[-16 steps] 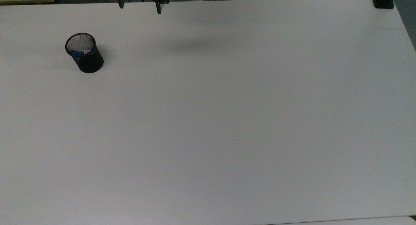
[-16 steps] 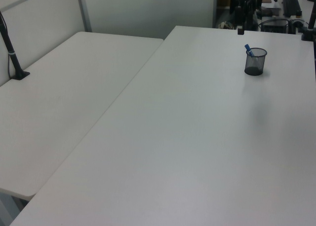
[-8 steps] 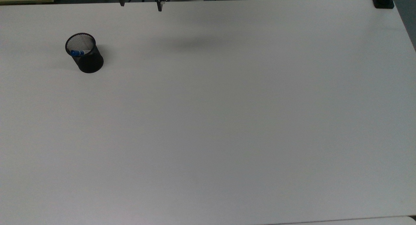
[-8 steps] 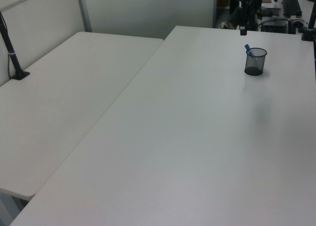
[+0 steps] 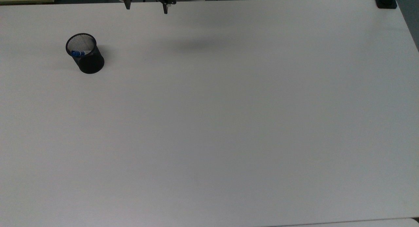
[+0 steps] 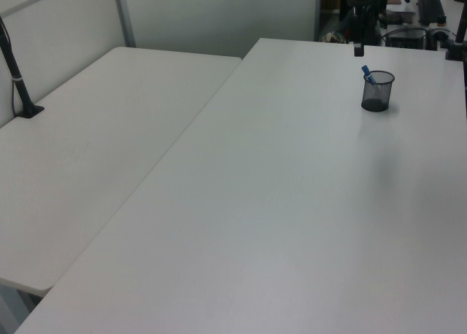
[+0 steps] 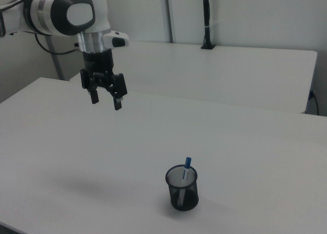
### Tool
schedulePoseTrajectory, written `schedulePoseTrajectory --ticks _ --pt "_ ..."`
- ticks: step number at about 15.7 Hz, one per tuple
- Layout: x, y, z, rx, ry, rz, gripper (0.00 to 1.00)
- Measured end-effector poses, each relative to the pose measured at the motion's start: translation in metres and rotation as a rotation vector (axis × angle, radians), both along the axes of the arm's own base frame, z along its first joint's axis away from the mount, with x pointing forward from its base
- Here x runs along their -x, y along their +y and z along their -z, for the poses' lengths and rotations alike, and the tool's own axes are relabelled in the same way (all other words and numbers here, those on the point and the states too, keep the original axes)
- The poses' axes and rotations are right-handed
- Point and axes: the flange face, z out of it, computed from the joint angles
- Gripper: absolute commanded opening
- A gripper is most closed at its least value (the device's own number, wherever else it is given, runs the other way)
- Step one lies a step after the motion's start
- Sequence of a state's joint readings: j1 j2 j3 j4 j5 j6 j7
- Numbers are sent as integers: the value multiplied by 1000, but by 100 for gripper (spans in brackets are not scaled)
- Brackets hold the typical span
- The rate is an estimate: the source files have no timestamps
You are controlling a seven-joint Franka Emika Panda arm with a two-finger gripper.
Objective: Remove the marker
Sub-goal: 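Move the gripper over the black mesh cup toward the blue marker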
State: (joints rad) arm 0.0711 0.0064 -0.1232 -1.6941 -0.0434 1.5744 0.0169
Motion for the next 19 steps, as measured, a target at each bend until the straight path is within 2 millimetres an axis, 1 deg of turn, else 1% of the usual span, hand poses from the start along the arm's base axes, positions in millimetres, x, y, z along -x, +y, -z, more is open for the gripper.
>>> schedulePoseTrajectory --ticks 4,6,9,11,13,16,18,19 --pt "-8 6 22 -6 42 -62 100" --pt "-13 13 36 -5 66 -78 100" --pt "-27 26 59 1 69 -102 100" --pt "-33 31 72 3 79 -110 100" --pt "-34 30 76 3 83 -111 100" --pt "-35 26 73 2 76 -112 100" --pt "-36 12 69 -2 71 -139 100" --pt "-36 -2 67 -6 69 -152 100"
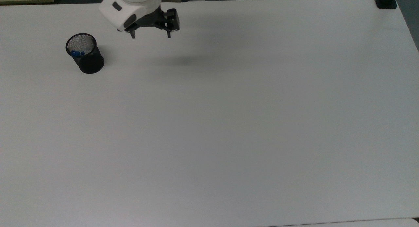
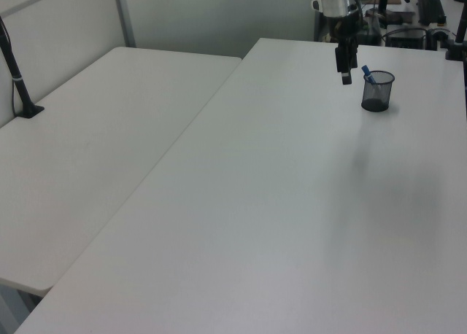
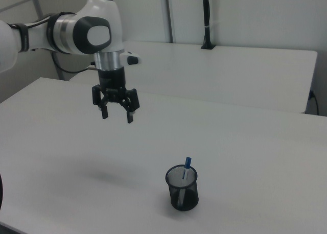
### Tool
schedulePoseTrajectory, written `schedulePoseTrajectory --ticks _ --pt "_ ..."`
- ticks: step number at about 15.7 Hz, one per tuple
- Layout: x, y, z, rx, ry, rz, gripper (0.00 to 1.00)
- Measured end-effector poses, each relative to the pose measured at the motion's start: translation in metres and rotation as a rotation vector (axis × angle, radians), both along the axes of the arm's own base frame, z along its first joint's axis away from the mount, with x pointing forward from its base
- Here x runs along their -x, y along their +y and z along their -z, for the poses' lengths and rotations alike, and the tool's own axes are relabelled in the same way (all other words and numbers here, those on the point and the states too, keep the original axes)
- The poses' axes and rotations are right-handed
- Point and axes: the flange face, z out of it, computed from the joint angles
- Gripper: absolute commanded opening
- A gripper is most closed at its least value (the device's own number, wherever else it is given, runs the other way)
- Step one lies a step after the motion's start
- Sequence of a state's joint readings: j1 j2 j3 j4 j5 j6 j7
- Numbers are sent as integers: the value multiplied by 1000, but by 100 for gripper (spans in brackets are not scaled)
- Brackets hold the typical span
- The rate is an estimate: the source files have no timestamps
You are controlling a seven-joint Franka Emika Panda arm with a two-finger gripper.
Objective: Remove the marker
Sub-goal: 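Move the gripper over the black mesh cup toward the blue marker, then lower the gripper and close it on the blue marker's cap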
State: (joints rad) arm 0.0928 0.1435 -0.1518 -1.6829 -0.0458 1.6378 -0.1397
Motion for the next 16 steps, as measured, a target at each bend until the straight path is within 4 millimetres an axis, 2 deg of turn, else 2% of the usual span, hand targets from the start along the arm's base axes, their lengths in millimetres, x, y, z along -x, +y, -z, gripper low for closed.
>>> schedulePoseTrajectory --ticks 4,7,10,14,16 --pt "8 -86 -16 -8 -26 -18 100" --pt "14 -133 -12 2 -45 -6 100" --pt "7 -165 11 30 -66 29 93" --pt "-6 -198 52 65 -83 44 73" --pt "-5 -208 62 64 -71 20 65"
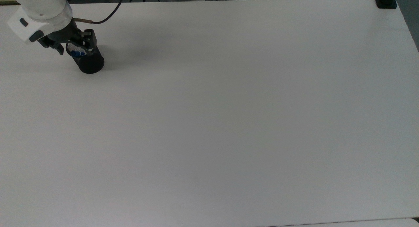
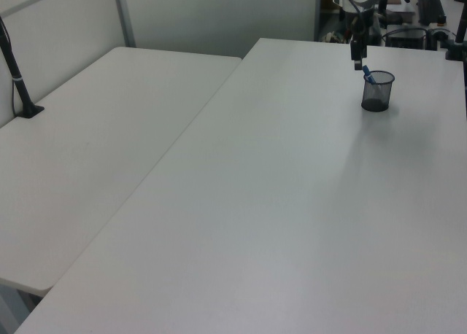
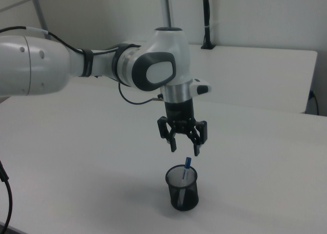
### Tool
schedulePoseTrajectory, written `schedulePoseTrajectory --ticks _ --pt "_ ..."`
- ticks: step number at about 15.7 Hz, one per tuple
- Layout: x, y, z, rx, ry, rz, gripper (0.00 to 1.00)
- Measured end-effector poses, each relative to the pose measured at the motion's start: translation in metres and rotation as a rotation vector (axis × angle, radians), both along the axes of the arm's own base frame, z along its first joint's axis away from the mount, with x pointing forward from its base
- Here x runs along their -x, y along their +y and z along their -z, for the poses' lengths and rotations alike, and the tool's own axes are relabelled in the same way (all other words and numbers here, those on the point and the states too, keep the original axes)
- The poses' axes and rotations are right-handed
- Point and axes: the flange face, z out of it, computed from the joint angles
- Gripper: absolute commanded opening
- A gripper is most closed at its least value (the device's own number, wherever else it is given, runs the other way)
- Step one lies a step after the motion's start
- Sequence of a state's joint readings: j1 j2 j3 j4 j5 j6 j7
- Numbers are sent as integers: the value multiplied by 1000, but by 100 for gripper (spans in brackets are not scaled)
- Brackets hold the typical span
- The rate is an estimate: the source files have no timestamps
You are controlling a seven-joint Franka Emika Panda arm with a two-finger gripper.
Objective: Remove the marker
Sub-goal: 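Lower the gripper and close it on the blue marker's cap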
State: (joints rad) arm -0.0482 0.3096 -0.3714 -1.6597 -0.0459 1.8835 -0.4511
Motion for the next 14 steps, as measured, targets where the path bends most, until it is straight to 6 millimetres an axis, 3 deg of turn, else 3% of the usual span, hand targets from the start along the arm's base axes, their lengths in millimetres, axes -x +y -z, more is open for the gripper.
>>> schedulePoseTrajectory --ticks 8,14 --pt "1 -6 12 -7 24 -34 29" --pt "0 -6 18 -15 40 -78 11"
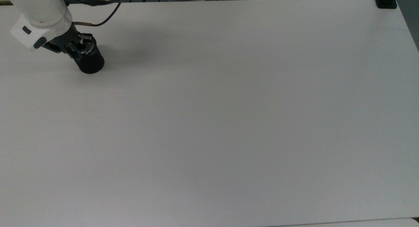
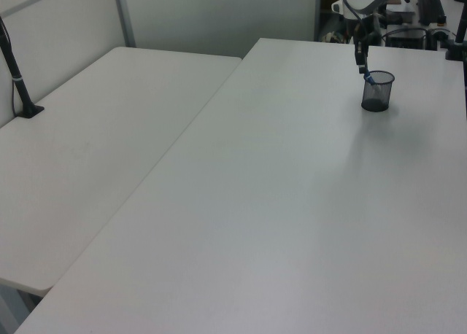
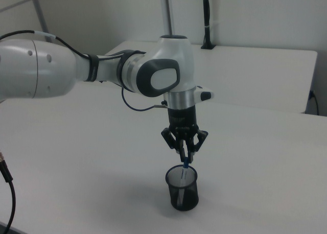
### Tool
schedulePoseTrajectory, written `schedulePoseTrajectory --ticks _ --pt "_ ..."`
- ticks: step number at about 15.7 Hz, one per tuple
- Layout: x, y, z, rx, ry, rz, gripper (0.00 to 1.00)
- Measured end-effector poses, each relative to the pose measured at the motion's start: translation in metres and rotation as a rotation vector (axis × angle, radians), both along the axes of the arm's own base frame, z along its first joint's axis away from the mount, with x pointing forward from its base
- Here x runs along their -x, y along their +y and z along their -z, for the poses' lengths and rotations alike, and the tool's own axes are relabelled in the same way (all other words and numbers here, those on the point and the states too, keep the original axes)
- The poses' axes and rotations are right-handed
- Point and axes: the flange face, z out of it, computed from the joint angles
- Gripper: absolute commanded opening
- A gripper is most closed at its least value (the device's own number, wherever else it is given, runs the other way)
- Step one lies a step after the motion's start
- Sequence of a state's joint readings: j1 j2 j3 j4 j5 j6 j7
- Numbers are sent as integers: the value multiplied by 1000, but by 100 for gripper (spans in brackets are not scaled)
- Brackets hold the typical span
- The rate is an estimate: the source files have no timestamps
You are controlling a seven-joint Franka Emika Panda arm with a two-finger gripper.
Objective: Remove the marker
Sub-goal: 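Lower the gripper and close it on the blue marker's cap, then lift the marker up out of the mesh cup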
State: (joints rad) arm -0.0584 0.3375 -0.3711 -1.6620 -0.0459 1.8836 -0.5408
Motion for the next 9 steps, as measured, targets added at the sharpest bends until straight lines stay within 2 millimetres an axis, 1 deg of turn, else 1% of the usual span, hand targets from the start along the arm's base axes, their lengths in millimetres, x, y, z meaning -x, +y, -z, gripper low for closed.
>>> schedulePoseTrajectory --ticks 2,7,9 --pt "0 0 0 -1 0 -7 8" --pt "0 -1 -1 -2 0 -15 5" --pt "0 -2 -5 0 -8 -14 5"
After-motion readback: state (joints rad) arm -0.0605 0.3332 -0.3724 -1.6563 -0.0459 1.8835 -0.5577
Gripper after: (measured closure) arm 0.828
